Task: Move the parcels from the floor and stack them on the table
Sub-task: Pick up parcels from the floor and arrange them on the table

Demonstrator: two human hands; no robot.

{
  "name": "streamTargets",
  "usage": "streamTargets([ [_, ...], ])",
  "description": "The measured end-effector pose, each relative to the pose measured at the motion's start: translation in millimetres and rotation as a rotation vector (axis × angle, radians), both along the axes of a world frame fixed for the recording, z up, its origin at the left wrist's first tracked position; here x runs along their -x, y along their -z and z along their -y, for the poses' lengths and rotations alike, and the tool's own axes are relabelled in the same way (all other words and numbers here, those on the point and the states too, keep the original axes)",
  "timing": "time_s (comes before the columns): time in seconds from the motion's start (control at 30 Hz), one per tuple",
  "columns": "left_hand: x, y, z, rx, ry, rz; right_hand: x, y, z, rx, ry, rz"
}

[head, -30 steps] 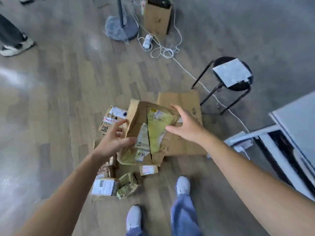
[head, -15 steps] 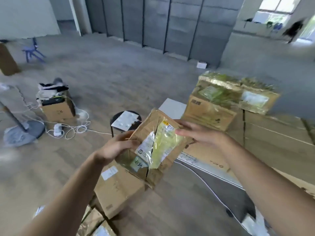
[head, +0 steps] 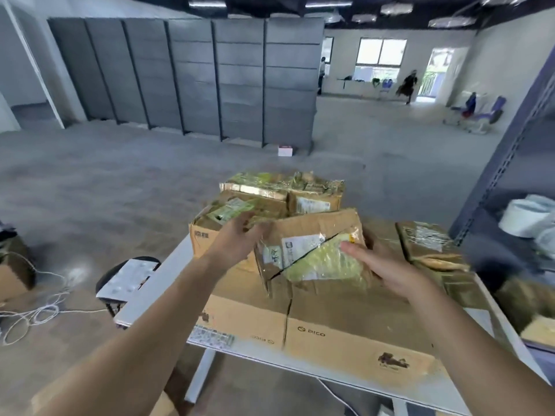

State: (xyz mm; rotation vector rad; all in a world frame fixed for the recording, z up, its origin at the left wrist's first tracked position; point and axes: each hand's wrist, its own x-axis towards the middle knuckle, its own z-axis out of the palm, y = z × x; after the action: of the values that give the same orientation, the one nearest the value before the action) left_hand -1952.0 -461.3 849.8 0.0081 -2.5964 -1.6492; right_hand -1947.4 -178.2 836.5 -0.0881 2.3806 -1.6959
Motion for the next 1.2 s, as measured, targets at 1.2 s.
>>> streamTargets([
  [1.2,315.4,82.8,-34.1,0.845,0.262,-0.119,235.0,45.8,1.2,-0.451,0.349,0.329],
])
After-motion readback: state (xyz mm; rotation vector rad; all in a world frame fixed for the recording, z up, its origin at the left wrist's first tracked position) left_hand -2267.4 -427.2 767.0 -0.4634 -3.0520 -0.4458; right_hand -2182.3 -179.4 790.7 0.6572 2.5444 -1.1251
